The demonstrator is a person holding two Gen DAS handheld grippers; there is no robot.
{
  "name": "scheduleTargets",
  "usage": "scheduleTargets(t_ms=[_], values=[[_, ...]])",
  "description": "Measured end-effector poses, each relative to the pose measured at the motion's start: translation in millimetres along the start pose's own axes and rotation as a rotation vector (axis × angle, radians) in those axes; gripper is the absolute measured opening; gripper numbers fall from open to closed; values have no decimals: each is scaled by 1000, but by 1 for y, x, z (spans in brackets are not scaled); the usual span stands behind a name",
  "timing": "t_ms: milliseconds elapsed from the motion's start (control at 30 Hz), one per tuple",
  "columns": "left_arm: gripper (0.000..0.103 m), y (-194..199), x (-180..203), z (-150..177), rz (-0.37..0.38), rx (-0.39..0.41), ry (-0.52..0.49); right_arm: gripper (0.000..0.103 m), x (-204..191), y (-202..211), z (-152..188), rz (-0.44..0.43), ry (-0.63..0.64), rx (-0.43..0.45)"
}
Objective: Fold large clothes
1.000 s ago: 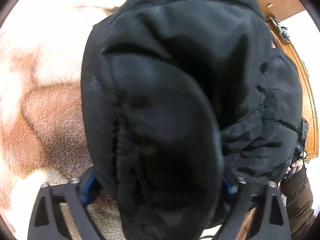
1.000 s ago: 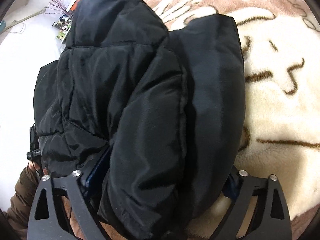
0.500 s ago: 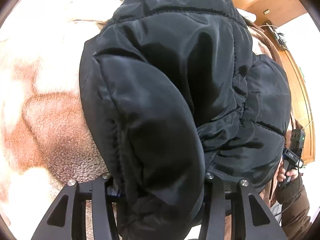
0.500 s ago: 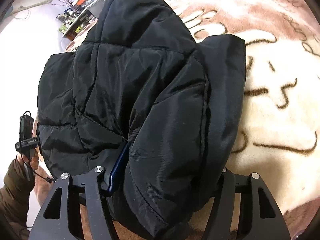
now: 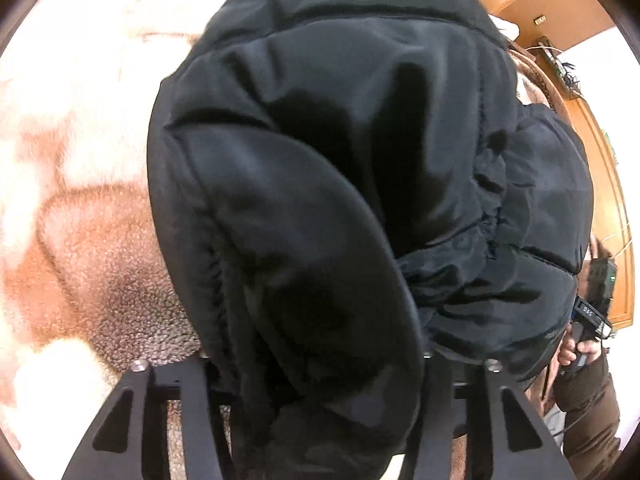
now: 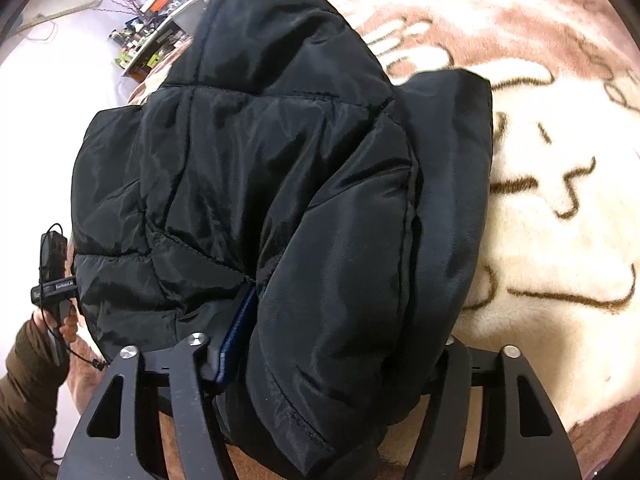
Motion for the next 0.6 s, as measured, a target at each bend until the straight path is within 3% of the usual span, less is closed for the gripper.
scheduleTargets(t_ms=[233, 333, 600], values=[[37, 26, 26, 12, -64, 83, -52, 37, -21, 22, 5, 92, 54, 69], [36, 42, 39, 19, -92, 136, -93, 32, -37, 40, 7, 116, 75, 123], [34, 83, 53, 33, -51, 256, -152, 30, -79, 76, 20, 171, 166, 228]])
Point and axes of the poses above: each gripper's, at about its wrist camera, not at the fingertips, and y roughly against the way its jaws point, x to its right, z to its underside, the point moved 8 cm from there along -y, roughly the way its jaws point, and after that the axes turned 15 degrees about -x, right-handed, at the moved point
